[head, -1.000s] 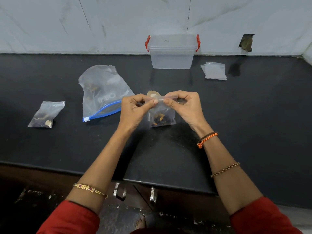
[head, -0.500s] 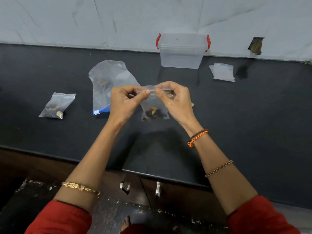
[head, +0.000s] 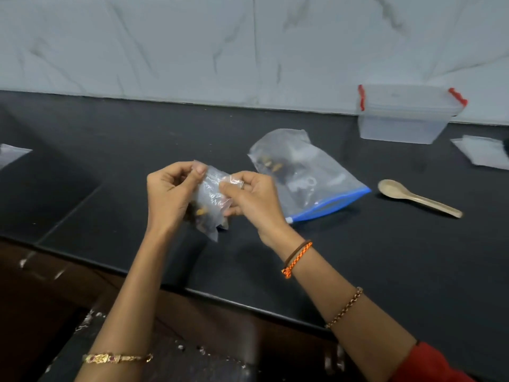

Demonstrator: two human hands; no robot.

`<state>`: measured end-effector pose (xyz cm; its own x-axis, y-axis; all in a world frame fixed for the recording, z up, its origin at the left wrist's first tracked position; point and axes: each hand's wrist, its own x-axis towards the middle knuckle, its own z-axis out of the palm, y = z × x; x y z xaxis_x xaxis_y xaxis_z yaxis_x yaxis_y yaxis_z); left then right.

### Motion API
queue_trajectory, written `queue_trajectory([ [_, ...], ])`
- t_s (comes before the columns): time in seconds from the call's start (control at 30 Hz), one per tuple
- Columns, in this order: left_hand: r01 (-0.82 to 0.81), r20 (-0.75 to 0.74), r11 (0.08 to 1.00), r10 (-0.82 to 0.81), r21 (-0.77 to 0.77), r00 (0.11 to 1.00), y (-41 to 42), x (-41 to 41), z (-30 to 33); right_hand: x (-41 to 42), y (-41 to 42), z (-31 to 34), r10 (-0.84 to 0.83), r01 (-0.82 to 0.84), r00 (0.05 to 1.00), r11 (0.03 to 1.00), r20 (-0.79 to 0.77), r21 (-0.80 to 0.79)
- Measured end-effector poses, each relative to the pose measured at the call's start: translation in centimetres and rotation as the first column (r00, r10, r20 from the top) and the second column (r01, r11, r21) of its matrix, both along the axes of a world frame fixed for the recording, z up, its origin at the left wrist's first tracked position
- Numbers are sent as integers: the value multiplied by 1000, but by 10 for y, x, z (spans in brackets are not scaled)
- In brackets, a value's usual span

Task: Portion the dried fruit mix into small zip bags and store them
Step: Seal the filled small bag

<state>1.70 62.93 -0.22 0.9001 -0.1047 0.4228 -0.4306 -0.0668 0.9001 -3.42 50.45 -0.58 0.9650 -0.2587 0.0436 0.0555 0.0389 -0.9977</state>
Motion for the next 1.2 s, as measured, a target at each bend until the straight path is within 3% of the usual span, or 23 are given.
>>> queue_trajectory([
  [0.17, 15, -76, 991, -5, 136, 997, 46, 51, -5, 38, 50, 0, 7, -9, 991, 1000, -134, -9],
  [0.3, 72, -133, 974, -43, 216, 990, 49, 78, -24, 56, 52, -9, -138, 85, 976, 953, -168, -289],
  [0.43, 121, -156, 949, -78, 291, 985, 35, 90, -41, 61, 42, -15, -242, 115, 963, 768, -119, -630],
  [0.5, 148, -154, 935, -102, 322, 983, 30, 88, -46, 61, 39, -19, -263, 125, 960, 717, -101, -685],
  [0.73, 35, -103, 962, -7, 269, 995, 27, 85, -47, 58, 32, -28, -328, 227, 944, 721, -33, -655],
  [0.9, -145, 112, 956, 120, 256, 986, 19, 78, -30, 53, 17, -20, -337, 287, 941, 765, 22, -577],
  [1.0, -111, 128, 971, 85, 210, 988, -1, 66, -15, 44, 1, -7, -346, 324, 937, 809, 49, -490],
  [1.2, 103, 13, 992, -104, 74, 994, -82, 41, 10, 18, -66, 21, -449, 460, 888, 857, 101, -233],
])
